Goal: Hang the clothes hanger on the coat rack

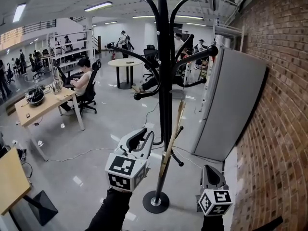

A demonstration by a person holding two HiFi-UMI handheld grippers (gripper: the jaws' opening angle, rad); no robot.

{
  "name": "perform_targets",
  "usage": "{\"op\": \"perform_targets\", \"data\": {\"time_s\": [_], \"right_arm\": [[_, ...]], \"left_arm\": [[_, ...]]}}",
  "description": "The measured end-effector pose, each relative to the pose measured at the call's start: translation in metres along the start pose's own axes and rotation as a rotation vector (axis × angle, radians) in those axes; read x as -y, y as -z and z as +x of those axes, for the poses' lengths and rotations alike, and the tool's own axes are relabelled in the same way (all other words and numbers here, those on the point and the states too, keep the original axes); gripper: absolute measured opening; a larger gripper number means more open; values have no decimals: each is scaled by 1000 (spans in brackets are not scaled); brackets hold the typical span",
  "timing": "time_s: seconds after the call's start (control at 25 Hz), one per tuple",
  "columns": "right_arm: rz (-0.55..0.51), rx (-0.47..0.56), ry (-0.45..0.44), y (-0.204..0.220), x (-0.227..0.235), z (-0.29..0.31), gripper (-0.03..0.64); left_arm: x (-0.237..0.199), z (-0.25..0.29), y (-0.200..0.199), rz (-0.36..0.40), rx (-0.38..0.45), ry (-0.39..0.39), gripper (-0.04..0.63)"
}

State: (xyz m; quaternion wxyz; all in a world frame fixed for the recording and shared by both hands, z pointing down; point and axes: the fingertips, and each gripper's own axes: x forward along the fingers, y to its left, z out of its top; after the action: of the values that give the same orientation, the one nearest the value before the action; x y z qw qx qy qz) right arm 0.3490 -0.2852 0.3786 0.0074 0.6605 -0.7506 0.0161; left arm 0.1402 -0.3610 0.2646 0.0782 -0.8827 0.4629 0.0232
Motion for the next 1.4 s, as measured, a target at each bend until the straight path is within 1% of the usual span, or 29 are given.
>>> {"op": "perform_targets", "data": {"time_s": [0.12, 0.24, 0.44, 0.6, 0.76, 1.0, 1.4], "right_arm": [[-1, 8, 9, 0, -7, -4, 9], [2, 13, 16, -4, -34, -3, 9], [-11, -8, 44, -9, -51, -6, 9], [-10, 21, 45, -3, -58, -5, 9], [-17, 13, 59, -8, -68, -6, 9], [-28, 53, 104, -14, -81, -13, 9], [-44, 69, 184, -12, -92, -28, 8]], "left_arm": [[4, -13, 12, -5, 2, 19, 79], [-16, -34, 25, -7, 9, 22, 57], [-30, -50, 53, -26, -25, 19, 34], [-31, -59, 72, -19, -47, 32, 9], [-31, -64, 87, -13, -75, 49, 9], [-25, -80, 101, -14, -77, 94, 8], [-25, -98, 132, -35, -143, 169, 8]]}}
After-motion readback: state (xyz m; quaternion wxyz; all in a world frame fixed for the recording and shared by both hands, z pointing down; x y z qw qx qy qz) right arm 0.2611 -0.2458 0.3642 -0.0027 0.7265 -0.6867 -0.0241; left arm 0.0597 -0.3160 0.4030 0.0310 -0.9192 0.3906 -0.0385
